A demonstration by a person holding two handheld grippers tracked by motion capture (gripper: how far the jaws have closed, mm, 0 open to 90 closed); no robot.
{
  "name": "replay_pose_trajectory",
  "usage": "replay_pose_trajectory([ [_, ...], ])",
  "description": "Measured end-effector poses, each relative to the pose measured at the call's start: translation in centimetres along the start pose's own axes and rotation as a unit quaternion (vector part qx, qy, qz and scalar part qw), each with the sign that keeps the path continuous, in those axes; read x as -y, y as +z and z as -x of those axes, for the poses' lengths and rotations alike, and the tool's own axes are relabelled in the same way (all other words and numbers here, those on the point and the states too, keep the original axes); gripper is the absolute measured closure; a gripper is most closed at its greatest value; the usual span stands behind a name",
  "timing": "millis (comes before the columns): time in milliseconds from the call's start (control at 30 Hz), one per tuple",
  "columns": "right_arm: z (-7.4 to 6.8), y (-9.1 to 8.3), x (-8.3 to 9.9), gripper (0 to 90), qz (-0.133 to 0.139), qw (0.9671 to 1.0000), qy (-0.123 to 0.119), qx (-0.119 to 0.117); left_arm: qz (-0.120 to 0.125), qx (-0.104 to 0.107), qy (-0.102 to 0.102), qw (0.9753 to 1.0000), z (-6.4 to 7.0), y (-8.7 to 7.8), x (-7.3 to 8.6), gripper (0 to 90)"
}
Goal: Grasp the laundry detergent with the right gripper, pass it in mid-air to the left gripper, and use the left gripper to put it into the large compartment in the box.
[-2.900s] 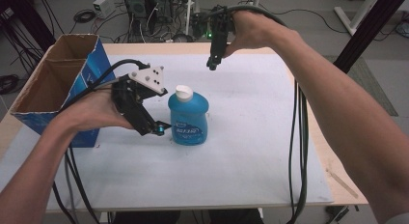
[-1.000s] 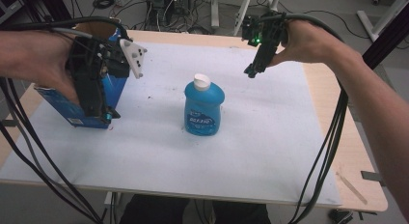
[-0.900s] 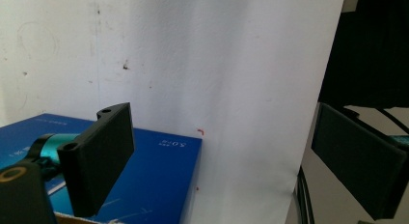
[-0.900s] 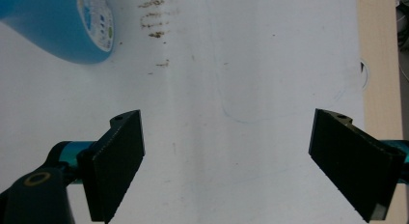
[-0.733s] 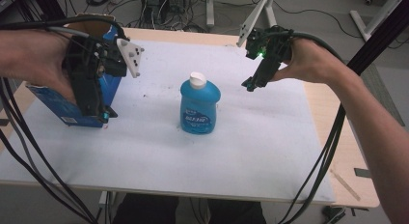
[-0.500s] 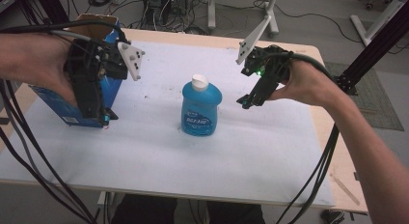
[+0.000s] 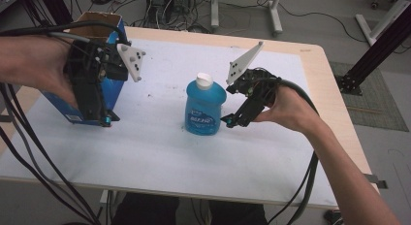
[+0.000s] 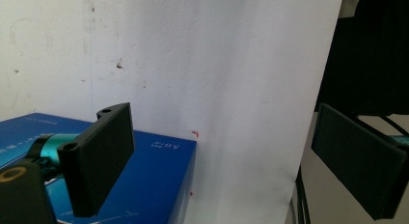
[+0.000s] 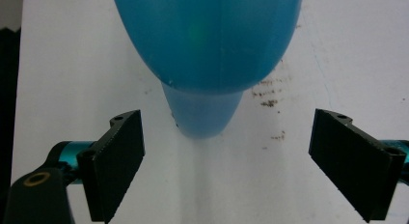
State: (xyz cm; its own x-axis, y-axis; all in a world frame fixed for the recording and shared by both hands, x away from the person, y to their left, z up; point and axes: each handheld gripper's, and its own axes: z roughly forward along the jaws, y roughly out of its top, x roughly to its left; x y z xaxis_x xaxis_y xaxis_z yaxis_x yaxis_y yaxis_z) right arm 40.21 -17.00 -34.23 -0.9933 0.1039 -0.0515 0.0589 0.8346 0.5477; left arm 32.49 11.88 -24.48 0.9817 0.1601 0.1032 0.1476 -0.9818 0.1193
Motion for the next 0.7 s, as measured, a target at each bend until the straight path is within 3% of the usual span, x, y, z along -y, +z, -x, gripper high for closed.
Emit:
replay_pose_trajectory([
  [100, -0.1, 0.4, 0.4, 11.9, 0.025, 0.9996, 0.012, -0.007, 0.001, -0.001, 0.0, 1.0, 0.0, 0.1, 0.0, 8.1],
  [233, -0.4, 0.9, 0.5, 11.9, 0.037, 0.9992, 0.014, -0.009, 0.003, -0.002, 0.0, 1.0, 0.1, 0.1, 0.0, 8.1],
  [367, -0.5, 1.4, 0.4, 12.0, 0.066, 0.9976, 0.017, -0.011, 0.002, -0.001, 0.002, 1.0, 0.1, 0.1, 0.0, 8.1],
  [700, -0.7, 2.7, -0.1, 12.0, 0.079, 0.9965, 0.015, -0.021, 0.003, 0.0, -0.002, 1.0, 0.2, 0.3, 0.3, 8.1],
])
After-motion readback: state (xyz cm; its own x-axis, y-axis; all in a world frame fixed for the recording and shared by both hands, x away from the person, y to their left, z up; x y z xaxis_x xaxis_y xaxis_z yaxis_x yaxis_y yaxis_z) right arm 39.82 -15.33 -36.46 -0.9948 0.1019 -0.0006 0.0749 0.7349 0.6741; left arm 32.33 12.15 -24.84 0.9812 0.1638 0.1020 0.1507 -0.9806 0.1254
